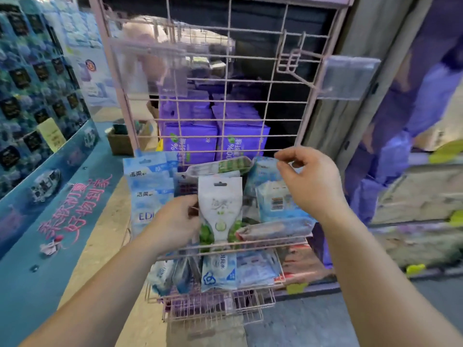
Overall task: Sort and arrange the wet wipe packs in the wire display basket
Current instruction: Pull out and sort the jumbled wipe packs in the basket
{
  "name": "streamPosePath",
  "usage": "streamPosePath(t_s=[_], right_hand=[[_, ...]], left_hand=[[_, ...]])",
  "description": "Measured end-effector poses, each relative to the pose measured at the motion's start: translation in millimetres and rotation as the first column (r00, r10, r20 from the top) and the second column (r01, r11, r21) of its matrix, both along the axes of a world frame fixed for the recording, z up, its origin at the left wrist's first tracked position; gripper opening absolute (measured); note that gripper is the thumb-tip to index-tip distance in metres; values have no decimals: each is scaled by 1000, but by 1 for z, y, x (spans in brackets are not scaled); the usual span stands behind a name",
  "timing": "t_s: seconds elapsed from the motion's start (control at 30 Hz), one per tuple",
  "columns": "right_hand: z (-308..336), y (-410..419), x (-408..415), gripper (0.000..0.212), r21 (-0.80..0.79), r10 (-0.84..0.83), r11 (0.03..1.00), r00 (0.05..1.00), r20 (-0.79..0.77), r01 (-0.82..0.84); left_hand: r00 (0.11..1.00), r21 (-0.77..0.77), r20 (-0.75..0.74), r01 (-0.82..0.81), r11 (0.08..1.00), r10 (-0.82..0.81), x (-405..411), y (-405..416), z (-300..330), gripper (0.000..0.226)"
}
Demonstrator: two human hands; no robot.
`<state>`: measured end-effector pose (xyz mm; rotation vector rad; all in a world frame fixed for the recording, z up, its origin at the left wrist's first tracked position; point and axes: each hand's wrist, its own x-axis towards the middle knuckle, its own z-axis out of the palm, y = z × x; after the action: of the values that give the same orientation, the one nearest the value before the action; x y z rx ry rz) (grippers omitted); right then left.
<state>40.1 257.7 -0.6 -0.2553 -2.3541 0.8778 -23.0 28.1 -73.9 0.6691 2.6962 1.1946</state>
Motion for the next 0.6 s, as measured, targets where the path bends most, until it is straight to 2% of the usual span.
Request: streamPosePath(t_s=[0.13,0.27,0.47,0.53,0.6], right_hand=[[-5,31,9,22,0,-113,994,994,-6,113],[-14,55,13,41,-65,-136,987,977,165,148],[-28,75,14,56,-389,103,921,946,307,26],[-34,75,8,66,-542,228,840,926,301,-31],[-38,72,0,68,-669,320,740,913,253,-74]], left_hand=[[953,-61,-274,-148,987,126,-8,9,15,23],[900,-35,-321,-323,946,296,-16,25,15,15],[785,152,-322,-509,847,529,-18,44,13,17],[756,191,-362,-513,837,546,-16,52,18,31],[749,179,-461,-446,877,475,-6,64,23,47]])
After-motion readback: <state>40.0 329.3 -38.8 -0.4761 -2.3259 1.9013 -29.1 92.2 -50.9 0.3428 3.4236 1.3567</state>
